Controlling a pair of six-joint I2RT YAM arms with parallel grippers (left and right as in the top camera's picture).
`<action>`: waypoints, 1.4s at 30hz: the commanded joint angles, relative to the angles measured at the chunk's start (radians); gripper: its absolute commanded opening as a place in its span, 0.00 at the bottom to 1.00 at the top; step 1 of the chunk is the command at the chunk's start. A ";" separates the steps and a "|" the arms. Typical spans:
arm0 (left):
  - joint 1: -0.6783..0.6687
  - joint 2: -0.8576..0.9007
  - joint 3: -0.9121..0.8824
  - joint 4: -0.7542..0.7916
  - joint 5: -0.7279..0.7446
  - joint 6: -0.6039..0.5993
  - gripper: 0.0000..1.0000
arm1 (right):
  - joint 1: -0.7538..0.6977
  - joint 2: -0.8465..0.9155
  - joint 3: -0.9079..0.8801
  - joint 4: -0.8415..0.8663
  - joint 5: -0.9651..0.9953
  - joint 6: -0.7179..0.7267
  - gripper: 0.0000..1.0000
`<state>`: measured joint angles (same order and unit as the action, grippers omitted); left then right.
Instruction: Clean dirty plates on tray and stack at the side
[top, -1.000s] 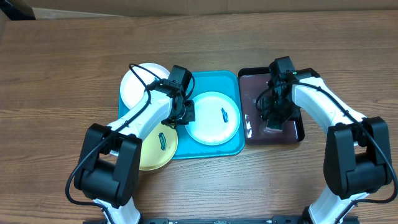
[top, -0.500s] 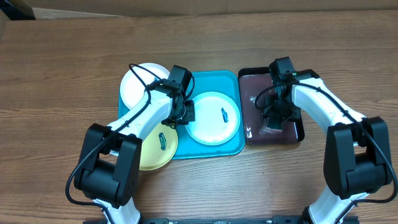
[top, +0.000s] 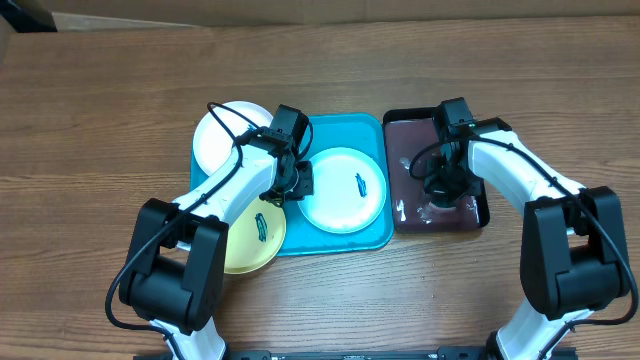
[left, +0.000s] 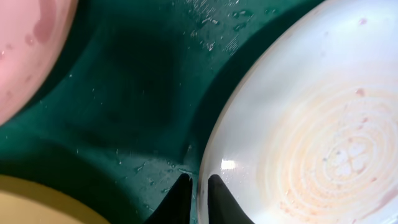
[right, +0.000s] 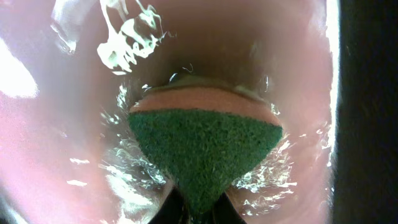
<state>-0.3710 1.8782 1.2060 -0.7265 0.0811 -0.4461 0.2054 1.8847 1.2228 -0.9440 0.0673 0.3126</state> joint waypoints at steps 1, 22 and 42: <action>0.004 0.014 0.019 0.019 -0.004 0.005 0.15 | 0.003 -0.012 0.138 -0.060 0.010 -0.006 0.04; 0.054 0.014 0.020 -0.006 -0.066 -0.056 0.04 | 0.004 -0.015 0.348 -0.239 -0.061 -0.080 0.04; 0.068 0.014 0.020 -0.006 -0.028 -0.048 0.20 | 0.109 -0.010 0.347 -0.236 0.092 -0.126 0.04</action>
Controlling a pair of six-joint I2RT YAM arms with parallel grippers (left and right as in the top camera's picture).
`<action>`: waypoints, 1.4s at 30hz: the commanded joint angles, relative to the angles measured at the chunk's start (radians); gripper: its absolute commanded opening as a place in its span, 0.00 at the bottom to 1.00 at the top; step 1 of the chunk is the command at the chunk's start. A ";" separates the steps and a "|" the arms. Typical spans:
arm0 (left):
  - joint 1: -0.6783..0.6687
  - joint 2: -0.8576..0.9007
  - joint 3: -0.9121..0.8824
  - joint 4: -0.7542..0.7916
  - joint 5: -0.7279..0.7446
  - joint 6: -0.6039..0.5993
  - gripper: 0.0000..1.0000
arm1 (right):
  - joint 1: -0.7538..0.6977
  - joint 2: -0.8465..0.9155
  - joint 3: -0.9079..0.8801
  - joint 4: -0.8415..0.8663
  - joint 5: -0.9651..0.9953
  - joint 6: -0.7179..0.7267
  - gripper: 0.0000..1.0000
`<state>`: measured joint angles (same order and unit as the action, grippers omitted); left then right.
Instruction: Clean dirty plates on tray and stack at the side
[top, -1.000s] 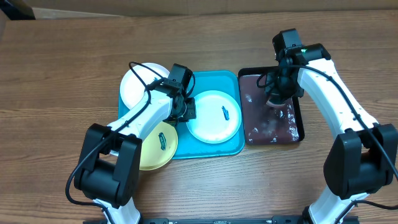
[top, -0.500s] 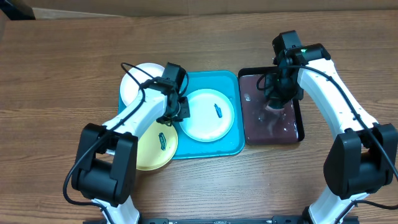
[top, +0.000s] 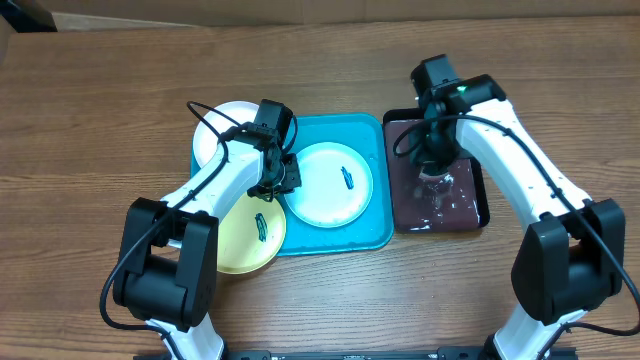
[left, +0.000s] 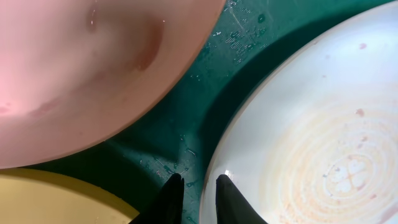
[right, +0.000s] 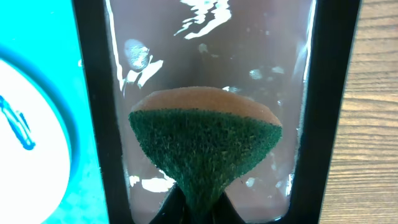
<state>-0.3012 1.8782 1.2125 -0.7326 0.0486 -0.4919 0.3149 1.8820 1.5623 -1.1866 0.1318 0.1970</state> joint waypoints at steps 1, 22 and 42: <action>-0.002 0.014 0.013 0.000 0.004 -0.002 0.20 | 0.000 -0.008 0.008 0.006 0.032 -0.011 0.04; -0.002 0.014 0.013 0.000 0.004 -0.002 0.09 | -0.001 -0.008 -0.037 0.012 0.025 -0.016 0.04; -0.002 0.014 0.013 -0.004 0.004 -0.002 0.07 | -0.002 -0.007 -0.370 0.374 0.025 -0.042 0.24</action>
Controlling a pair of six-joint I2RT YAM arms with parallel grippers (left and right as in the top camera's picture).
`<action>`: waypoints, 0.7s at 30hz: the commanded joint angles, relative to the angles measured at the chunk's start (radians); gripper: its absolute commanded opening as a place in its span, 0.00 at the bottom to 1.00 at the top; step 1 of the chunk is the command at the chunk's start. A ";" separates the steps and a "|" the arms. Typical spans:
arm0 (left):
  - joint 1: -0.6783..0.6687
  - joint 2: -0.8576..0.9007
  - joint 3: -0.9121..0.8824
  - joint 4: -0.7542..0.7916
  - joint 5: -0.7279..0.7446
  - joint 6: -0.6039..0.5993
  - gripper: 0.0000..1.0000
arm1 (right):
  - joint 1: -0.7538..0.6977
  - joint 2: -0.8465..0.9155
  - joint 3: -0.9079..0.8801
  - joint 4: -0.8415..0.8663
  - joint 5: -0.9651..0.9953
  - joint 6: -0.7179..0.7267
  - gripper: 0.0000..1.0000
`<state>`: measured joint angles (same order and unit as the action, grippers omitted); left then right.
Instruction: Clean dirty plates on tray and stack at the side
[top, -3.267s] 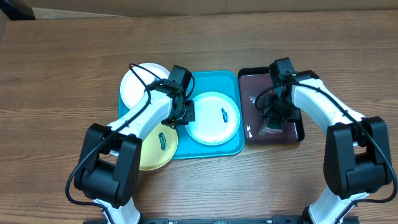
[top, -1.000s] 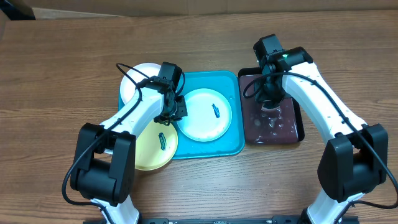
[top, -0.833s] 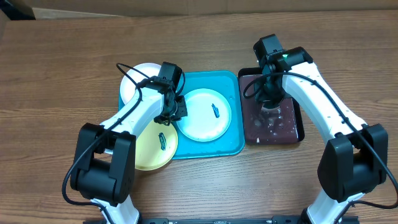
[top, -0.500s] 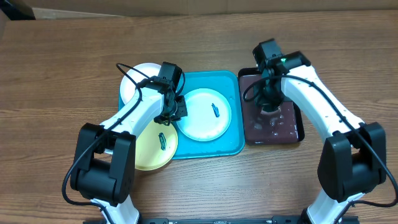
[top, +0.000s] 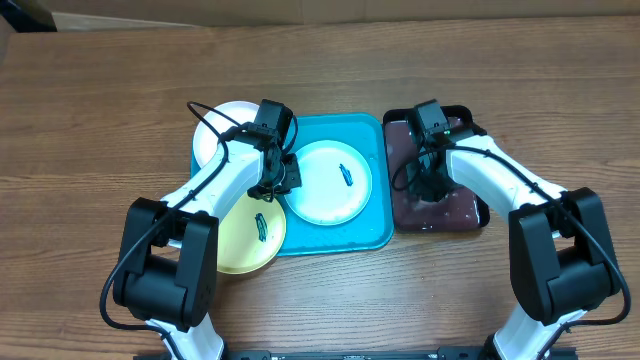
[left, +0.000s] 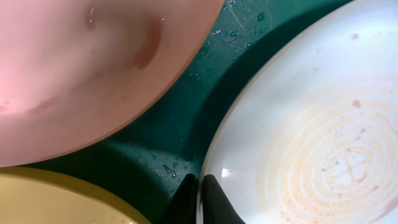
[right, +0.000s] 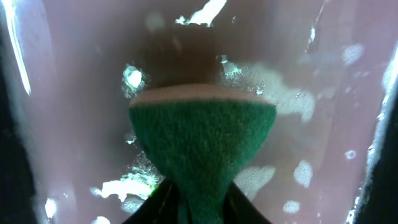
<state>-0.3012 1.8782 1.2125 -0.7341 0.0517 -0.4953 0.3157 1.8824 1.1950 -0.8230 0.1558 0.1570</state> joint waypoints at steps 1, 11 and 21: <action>-0.002 0.014 0.013 -0.002 0.001 0.001 0.07 | -0.003 -0.008 -0.003 0.011 0.001 -0.002 0.24; -0.002 0.014 0.013 -0.003 0.001 0.002 0.07 | -0.003 -0.008 0.001 0.029 0.012 -0.002 0.30; -0.002 0.014 0.006 0.001 0.001 0.002 0.07 | -0.003 -0.008 0.038 0.007 0.012 -0.002 0.50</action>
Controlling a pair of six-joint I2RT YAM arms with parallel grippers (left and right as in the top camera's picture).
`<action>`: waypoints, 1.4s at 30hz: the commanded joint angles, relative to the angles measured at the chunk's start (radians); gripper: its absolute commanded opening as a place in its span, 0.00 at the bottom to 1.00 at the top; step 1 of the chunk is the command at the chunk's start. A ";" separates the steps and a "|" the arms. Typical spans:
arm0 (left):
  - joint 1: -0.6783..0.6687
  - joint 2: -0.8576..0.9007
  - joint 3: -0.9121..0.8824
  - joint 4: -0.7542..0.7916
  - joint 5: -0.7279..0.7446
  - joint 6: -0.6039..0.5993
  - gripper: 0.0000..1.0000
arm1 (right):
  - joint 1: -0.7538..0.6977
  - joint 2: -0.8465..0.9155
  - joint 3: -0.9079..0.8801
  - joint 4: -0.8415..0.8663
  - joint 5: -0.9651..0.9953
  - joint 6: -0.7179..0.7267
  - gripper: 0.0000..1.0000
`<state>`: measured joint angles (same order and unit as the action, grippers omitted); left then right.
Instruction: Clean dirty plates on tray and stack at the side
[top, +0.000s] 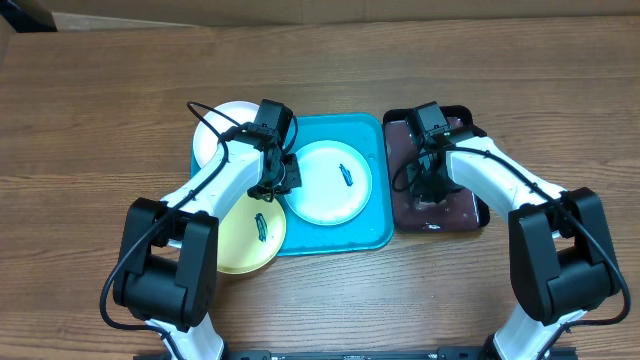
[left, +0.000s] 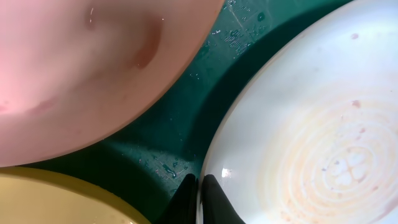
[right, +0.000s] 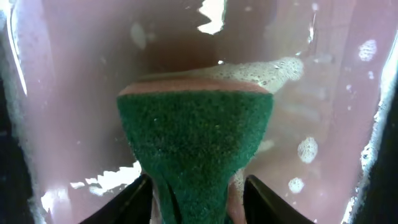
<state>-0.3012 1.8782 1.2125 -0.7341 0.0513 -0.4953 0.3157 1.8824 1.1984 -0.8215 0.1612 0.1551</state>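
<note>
A white plate (top: 332, 190) with a blue smear lies on the teal tray (top: 375, 228). My left gripper (top: 284, 186) is shut on its left rim. In the left wrist view its fingers (left: 214, 202) pinch the edge of the white plate (left: 311, 137), which shows orange-pink stains. My right gripper (top: 430, 186) is down in the dark basin (top: 468, 212) of soapy water. There the green sponge (right: 196, 137) stands between the parted fingers (right: 260, 199), and the gripper (right: 199, 202) is open.
Another pale plate (top: 222, 135) overlaps the tray's far left corner. A yellow plate (top: 248, 238) with a dark smear lies at the tray's near left corner. Foam floats in the basin water (right: 298, 149). Bare wooden table (top: 90, 150) surrounds everything.
My right gripper's fingers have spread apart, letting go of the sponge, which now sits wider in the soapy water. The left gripper and the white plate have not moved.
First my left gripper pinched the white plate's rim and my right held the sponge in the basin. Then the plate lay further left on the tray, left jaws slightly apart, sponge raised above the basin. Then the left was shut again and the sponge dipped; now it is released.
</note>
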 joint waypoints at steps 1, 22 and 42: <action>-0.002 0.014 0.006 0.001 0.001 0.001 0.07 | -0.003 -0.008 0.034 0.006 0.007 0.000 0.50; -0.002 0.014 0.006 0.002 0.001 0.001 0.08 | -0.003 -0.008 0.034 0.001 0.006 0.000 0.41; -0.002 0.014 0.006 0.001 0.001 0.001 0.08 | -0.003 -0.008 0.092 -0.065 0.006 0.001 0.42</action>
<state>-0.3012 1.8782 1.2125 -0.7334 0.0513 -0.4953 0.3157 1.8824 1.2652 -0.8837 0.1612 0.1562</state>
